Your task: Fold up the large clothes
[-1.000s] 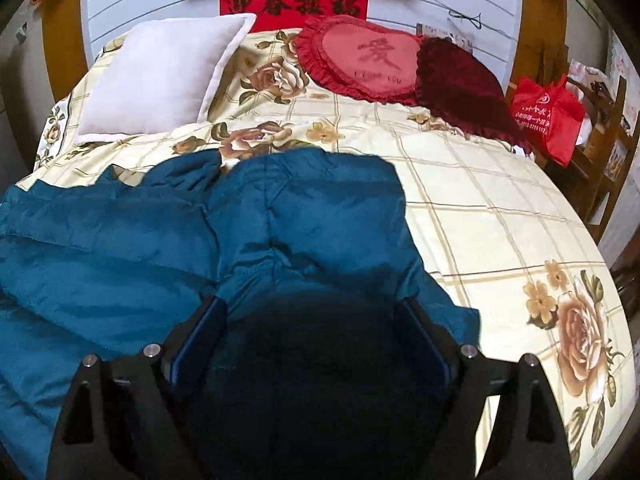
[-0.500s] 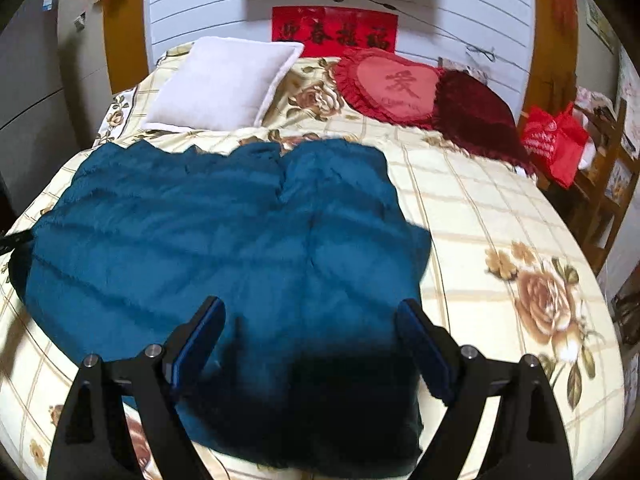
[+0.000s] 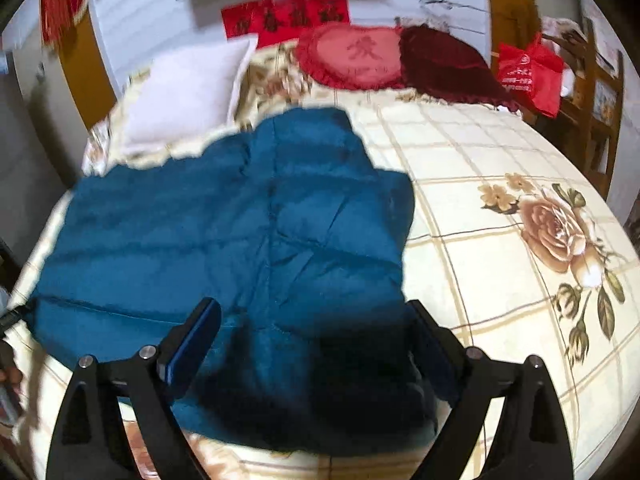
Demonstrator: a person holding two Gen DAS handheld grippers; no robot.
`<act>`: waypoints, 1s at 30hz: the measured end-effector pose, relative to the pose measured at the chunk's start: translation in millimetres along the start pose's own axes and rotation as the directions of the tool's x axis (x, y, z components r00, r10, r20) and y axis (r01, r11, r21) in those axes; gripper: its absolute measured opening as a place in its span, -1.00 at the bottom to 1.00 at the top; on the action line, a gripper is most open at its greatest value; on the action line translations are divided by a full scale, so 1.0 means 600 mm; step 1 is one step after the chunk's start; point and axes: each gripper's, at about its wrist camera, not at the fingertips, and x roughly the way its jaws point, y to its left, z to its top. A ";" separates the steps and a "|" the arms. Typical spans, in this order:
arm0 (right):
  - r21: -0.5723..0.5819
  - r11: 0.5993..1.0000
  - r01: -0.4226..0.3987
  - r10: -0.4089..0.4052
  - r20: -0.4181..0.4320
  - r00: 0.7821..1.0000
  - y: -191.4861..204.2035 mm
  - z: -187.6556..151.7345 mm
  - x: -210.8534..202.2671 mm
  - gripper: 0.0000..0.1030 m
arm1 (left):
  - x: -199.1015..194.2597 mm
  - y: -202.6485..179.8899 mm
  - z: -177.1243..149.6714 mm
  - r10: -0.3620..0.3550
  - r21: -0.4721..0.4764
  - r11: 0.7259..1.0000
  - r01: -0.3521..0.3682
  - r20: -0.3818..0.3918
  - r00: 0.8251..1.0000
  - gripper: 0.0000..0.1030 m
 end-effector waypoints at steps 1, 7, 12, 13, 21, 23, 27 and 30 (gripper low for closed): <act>0.005 1.000 -0.007 0.007 -0.004 1.000 -0.003 0.000 -0.002 0.93 | -0.001 0.004 0.002 -0.016 -0.019 1.000 0.016 0.004 1.000 0.66; 0.008 1.000 0.015 -0.014 -0.044 0.999 -0.022 -0.002 0.014 0.99 | 0.009 0.013 0.005 -0.051 -0.058 0.997 0.049 -0.020 0.999 0.66; -0.006 1.000 0.004 -0.004 -0.067 0.998 -0.028 -0.001 0.031 1.00 | 0.018 0.011 0.003 -0.069 -0.050 0.996 0.067 -0.029 0.997 0.66; -0.010 1.000 0.005 -0.006 -0.087 0.996 -0.029 0.000 0.041 1.00 | 0.020 0.010 0.002 -0.071 -0.046 0.997 0.069 -0.031 0.997 0.66; 0.009 0.998 -0.058 0.059 -0.139 0.989 -0.038 -0.001 0.093 1.00 | 0.034 0.004 0.002 -0.090 -0.030 0.996 0.089 -0.039 0.995 0.69; 0.028 0.996 -0.080 0.083 -0.142 0.986 -0.041 0.001 0.103 1.00 | 0.040 0.005 0.002 -0.098 -0.030 0.995 0.096 -0.044 0.994 0.70; 0.076 0.990 -0.119 0.130 -0.157 0.979 -0.051 0.006 0.127 1.00 | 0.050 0.006 0.001 -0.110 -0.041 0.993 0.108 -0.052 0.993 0.71; 0.095 0.984 -0.153 0.168 -0.171 0.971 -0.053 0.010 0.144 1.00 | 0.062 0.010 0.000 -0.128 -0.067 0.990 0.124 -0.066 0.990 0.79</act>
